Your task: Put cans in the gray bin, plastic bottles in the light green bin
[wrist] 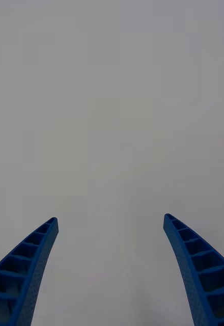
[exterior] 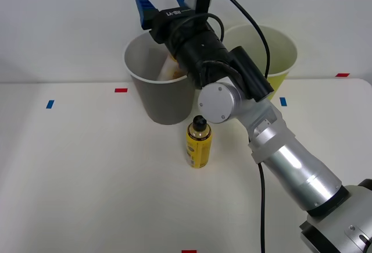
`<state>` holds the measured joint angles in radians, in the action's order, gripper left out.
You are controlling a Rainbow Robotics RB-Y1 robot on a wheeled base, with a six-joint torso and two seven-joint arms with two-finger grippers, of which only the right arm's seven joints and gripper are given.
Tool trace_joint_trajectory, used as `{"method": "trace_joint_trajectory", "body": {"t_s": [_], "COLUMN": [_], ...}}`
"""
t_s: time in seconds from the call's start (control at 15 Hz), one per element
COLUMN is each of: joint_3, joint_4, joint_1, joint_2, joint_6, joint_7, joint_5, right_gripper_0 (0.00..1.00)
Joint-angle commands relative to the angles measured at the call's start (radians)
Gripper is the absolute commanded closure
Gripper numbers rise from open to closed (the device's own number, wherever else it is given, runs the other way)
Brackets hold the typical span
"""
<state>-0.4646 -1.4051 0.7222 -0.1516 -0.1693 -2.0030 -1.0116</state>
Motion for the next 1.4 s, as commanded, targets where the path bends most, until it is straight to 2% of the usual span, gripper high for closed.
{"method": "trace_joint_trajectory", "body": {"t_s": [0.07,0.27,0.4,0.53,0.67,1.13,1.4], "joint_3": [-0.002,0.0,0.0,-0.002,0.0,0.0,0.001], "joint_4": [0.0,-0.025,-0.12,-0.261,-0.382,-0.629,-0.747], "joint_1": [0.0,-0.006,-0.06,-0.159,-0.287,-0.696,-0.934], "joint_2": [-0.005,-0.034,-0.08,-0.151,-0.189,-0.258,-0.381], "joint_6": [-0.003,-0.004,-0.004,-0.004,-0.024,-0.251,-0.335], "joint_7": [0.001,0.0,0.001,0.01,0.018,0.009,0.006], "joint_5": [-0.004,-0.002,-0.005,-0.013,-0.025,0.061,0.11], "right_gripper_0": [0.32,0.32,0.32,0.32,0.32,0.32,0.32]}}
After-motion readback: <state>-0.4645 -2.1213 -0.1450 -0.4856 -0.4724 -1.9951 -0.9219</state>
